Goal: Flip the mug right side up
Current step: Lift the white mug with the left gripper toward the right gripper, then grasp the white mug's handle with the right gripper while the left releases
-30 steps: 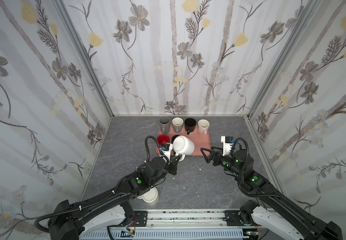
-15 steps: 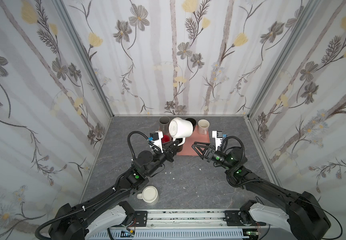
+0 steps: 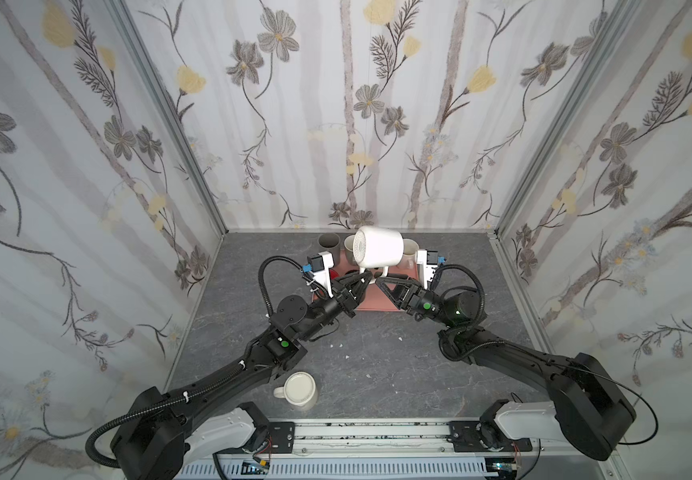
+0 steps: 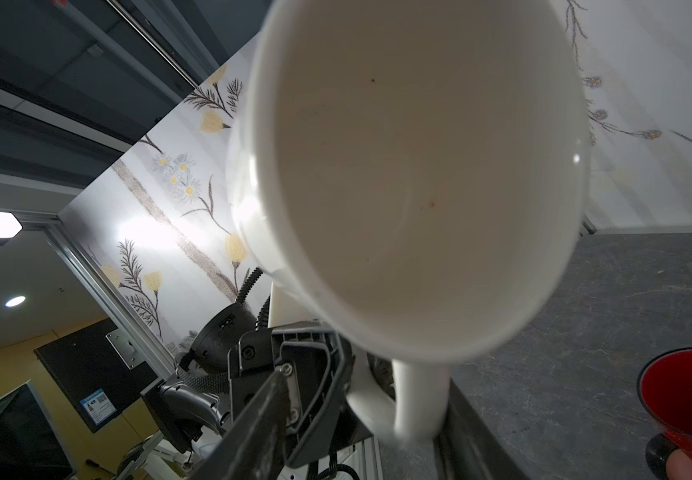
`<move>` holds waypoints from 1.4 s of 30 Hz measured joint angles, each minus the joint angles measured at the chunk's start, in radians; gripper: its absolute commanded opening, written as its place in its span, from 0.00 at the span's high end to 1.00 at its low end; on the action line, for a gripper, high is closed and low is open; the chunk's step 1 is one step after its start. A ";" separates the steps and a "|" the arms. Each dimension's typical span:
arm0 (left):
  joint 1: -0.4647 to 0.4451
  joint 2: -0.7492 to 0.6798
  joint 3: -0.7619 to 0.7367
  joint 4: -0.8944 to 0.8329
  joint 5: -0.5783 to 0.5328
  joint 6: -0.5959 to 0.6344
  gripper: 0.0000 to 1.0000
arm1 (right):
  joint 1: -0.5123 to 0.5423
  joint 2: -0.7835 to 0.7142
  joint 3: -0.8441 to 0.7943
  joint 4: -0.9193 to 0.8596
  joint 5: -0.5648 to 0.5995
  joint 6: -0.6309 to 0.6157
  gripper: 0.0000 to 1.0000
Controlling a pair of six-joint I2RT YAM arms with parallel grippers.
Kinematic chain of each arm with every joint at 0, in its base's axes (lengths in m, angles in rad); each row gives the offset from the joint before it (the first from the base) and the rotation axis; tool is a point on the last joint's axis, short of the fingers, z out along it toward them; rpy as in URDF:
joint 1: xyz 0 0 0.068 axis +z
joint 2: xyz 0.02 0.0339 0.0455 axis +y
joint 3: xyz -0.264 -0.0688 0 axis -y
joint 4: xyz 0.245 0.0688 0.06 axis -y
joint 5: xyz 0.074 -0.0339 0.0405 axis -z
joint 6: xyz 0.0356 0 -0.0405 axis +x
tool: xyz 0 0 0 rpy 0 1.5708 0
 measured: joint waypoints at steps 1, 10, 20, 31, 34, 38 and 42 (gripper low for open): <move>0.000 0.000 0.000 0.004 0.003 -0.003 1.00 | 0.002 0.004 0.002 0.007 0.003 0.005 0.57; 0.000 0.000 0.002 0.051 0.016 -0.036 1.00 | 0.014 0.024 0.028 0.040 0.035 0.043 0.91; 0.001 -0.011 0.003 0.048 -0.026 -0.052 0.14 | 0.022 -0.056 0.043 -0.126 0.062 -0.040 1.00; 0.001 -0.093 -0.017 -0.038 -0.099 -0.052 0.00 | -0.005 -0.213 0.092 -0.612 0.212 -0.282 1.00; 0.001 -0.121 -0.017 -0.093 -0.130 -0.034 0.00 | -0.015 -0.232 0.135 -0.784 0.260 -0.358 1.00; 0.001 -0.150 -0.014 -0.196 -0.174 -0.002 0.00 | -0.035 -0.229 0.185 -1.005 0.337 -0.445 1.00; 0.001 -0.200 -0.018 -0.275 -0.224 0.035 0.00 | -0.038 -0.184 0.230 -1.211 0.429 -0.520 1.00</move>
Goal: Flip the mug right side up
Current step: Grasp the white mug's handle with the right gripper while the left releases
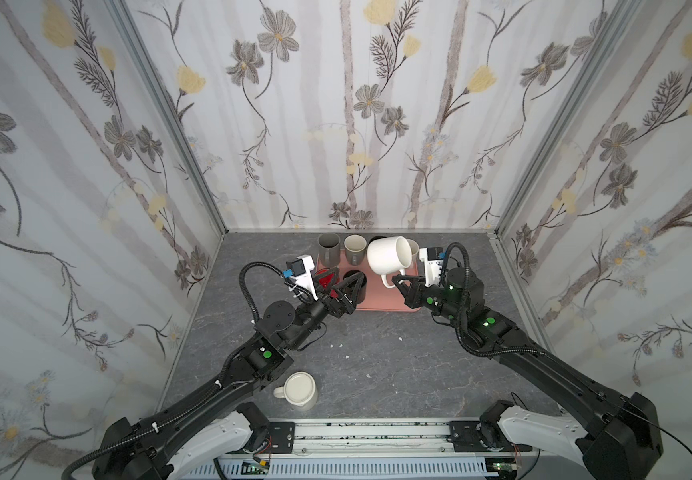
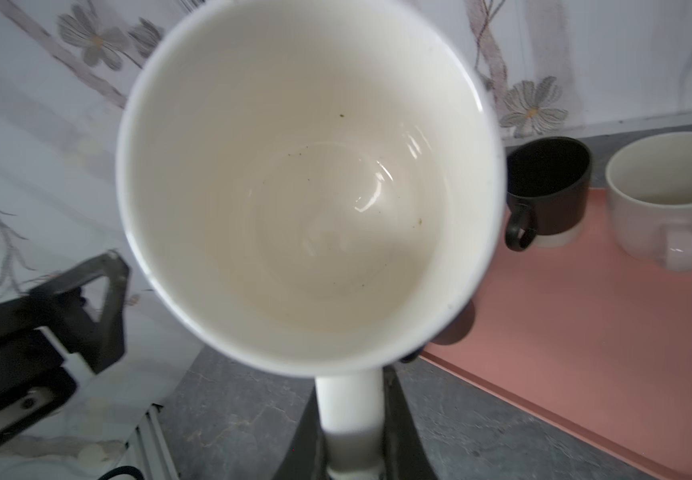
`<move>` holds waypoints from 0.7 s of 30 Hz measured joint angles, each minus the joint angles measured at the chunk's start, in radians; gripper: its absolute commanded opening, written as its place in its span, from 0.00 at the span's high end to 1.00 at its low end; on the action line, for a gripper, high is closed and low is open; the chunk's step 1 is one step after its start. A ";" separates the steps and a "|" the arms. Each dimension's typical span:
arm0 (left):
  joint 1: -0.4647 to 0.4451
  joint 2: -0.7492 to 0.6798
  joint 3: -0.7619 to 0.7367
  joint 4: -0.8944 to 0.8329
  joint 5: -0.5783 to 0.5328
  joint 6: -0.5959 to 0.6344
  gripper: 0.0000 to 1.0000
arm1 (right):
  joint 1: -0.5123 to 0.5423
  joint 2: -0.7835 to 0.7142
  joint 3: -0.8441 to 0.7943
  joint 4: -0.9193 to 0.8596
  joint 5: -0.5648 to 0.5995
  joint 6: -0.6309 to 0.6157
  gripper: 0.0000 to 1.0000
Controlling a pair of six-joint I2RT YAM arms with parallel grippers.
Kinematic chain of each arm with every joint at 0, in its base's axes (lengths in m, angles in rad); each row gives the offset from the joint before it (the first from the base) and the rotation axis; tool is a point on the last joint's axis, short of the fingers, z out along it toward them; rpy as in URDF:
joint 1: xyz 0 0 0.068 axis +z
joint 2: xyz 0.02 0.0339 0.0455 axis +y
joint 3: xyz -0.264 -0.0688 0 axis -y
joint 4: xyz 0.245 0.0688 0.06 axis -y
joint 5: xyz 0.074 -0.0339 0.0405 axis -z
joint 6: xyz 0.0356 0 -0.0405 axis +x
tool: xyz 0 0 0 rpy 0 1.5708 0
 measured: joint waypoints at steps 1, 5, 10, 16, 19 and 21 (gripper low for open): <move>0.000 -0.013 -0.002 -0.017 -0.014 0.001 0.00 | 0.000 0.018 0.013 -0.049 0.020 -0.017 1.00; 0.001 -0.058 -0.013 -0.081 -0.058 0.026 0.00 | -0.001 0.106 0.060 -0.202 0.089 -0.074 1.00; 0.001 -0.101 -0.034 -0.138 -0.100 0.045 0.00 | 0.000 0.245 0.126 -0.338 0.156 -0.124 1.00; 0.002 -0.138 -0.051 -0.170 -0.130 0.048 0.00 | 0.016 0.389 0.206 -0.379 0.225 -0.164 1.00; 0.002 -0.153 -0.054 -0.185 -0.143 0.048 0.00 | 0.016 0.452 0.243 -0.387 0.260 -0.183 1.00; 0.002 -0.163 -0.056 -0.194 -0.146 0.048 0.00 | 0.016 0.492 0.262 -0.385 0.286 -0.187 1.00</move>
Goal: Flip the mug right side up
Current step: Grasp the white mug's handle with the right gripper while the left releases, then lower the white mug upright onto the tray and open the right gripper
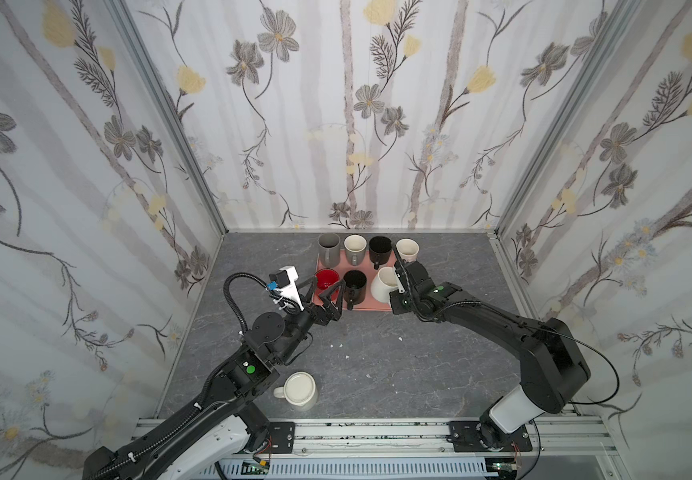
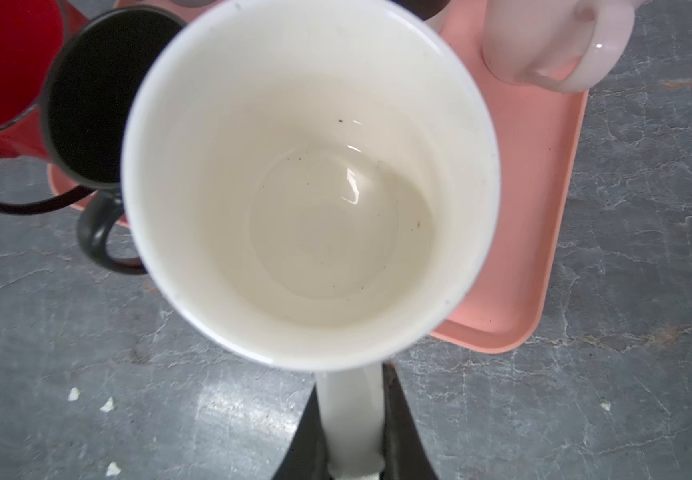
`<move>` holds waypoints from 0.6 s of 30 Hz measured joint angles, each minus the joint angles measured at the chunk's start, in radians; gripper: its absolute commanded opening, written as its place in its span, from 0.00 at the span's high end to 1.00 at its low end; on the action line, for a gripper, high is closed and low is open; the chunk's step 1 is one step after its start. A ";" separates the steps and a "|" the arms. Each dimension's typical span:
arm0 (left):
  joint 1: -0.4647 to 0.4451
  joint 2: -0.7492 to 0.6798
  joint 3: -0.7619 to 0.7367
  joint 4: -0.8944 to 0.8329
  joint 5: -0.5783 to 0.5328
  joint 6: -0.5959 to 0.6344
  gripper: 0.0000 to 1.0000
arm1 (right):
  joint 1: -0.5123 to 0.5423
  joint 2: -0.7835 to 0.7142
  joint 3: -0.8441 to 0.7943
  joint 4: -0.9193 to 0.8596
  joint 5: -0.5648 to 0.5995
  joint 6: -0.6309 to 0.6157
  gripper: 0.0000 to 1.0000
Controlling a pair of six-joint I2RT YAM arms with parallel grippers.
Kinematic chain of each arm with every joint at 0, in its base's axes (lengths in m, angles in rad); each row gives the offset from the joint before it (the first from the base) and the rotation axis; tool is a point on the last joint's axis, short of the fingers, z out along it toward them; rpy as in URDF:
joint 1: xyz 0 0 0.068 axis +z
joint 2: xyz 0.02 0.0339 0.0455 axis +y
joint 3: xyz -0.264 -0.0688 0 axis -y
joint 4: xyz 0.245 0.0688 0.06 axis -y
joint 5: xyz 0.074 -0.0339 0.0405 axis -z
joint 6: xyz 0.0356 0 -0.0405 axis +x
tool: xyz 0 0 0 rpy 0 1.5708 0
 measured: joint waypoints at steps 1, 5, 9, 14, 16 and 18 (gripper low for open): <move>0.000 -0.004 -0.002 -0.005 -0.002 0.000 0.00 | 0.000 0.019 0.007 -0.002 0.013 -0.001 1.00; 0.000 -0.017 -0.008 -0.014 -0.009 0.000 0.00 | 0.005 0.077 0.026 -0.010 0.051 -0.012 1.00; 0.000 -0.024 -0.010 -0.021 -0.020 0.000 0.00 | 0.023 0.112 0.047 -0.019 0.074 -0.023 1.00; 0.000 -0.024 -0.012 -0.022 -0.025 0.001 0.00 | 0.041 0.145 0.074 -0.021 0.094 -0.044 1.00; 0.000 -0.023 -0.013 -0.022 -0.025 0.002 0.00 | 0.042 0.161 0.082 -0.021 0.103 -0.048 1.00; 0.000 -0.021 -0.014 -0.022 -0.025 0.004 0.00 | 0.045 0.171 0.085 -0.024 0.111 -0.049 1.00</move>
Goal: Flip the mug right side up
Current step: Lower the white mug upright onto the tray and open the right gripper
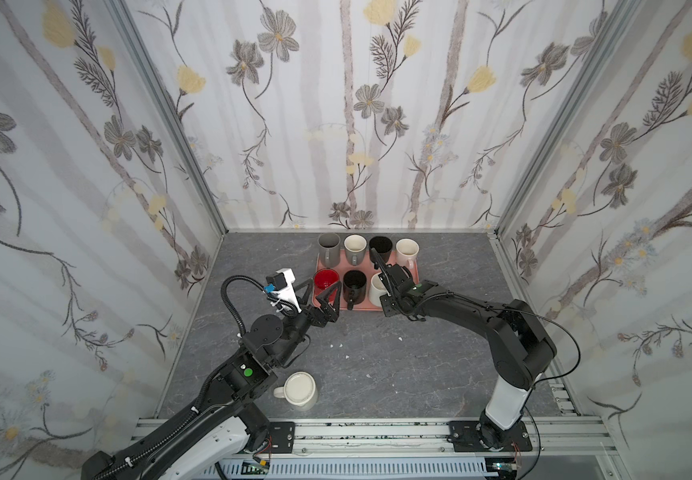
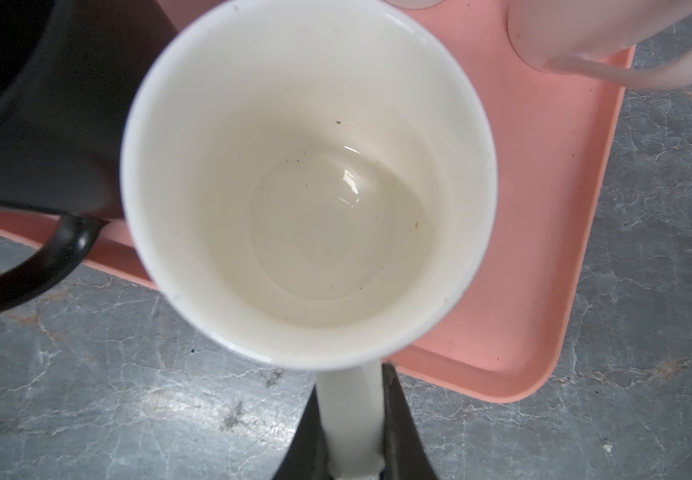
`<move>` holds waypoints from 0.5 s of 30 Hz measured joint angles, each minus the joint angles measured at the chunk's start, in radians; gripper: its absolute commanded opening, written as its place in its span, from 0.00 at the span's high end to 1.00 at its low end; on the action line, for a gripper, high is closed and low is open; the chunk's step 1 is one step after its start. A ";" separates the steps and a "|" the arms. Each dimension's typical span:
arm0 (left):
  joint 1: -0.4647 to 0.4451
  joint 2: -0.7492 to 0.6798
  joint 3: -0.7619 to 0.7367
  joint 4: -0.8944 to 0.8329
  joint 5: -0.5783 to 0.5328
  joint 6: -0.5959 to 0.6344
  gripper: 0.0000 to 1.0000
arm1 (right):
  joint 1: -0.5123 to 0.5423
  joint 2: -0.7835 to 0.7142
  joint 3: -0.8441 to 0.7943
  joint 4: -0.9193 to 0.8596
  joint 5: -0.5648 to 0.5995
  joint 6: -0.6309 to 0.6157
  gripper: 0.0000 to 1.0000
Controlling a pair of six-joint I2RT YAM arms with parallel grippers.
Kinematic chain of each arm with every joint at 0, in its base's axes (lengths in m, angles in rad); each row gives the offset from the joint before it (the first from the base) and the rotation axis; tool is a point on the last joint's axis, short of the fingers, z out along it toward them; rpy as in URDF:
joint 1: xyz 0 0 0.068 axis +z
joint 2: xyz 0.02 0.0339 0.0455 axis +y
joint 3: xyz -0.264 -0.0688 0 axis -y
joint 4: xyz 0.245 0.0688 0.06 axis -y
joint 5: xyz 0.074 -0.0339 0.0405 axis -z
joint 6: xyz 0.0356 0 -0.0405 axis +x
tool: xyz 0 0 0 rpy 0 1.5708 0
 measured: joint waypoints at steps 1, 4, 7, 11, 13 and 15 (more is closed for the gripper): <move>0.000 0.000 0.000 -0.002 0.000 0.000 0.00 | 0.002 0.003 0.002 0.000 0.007 -0.002 1.00; 0.000 0.000 0.000 -0.002 0.000 0.000 0.00 | 0.010 0.010 0.003 0.002 0.025 -0.003 0.94; 0.000 0.000 0.000 -0.002 0.000 0.000 0.00 | 0.016 0.010 0.003 0.004 0.029 -0.009 0.86; 0.000 0.000 0.000 -0.002 0.000 0.000 0.00 | 0.023 0.010 -0.002 0.012 0.030 -0.010 0.71; 0.000 0.000 0.000 -0.003 -0.001 0.000 0.00 | 0.024 0.008 -0.006 0.026 0.030 -0.010 0.64; 0.000 0.000 0.000 -0.003 -0.002 0.000 0.00 | 0.024 0.000 -0.014 0.033 0.030 -0.010 0.59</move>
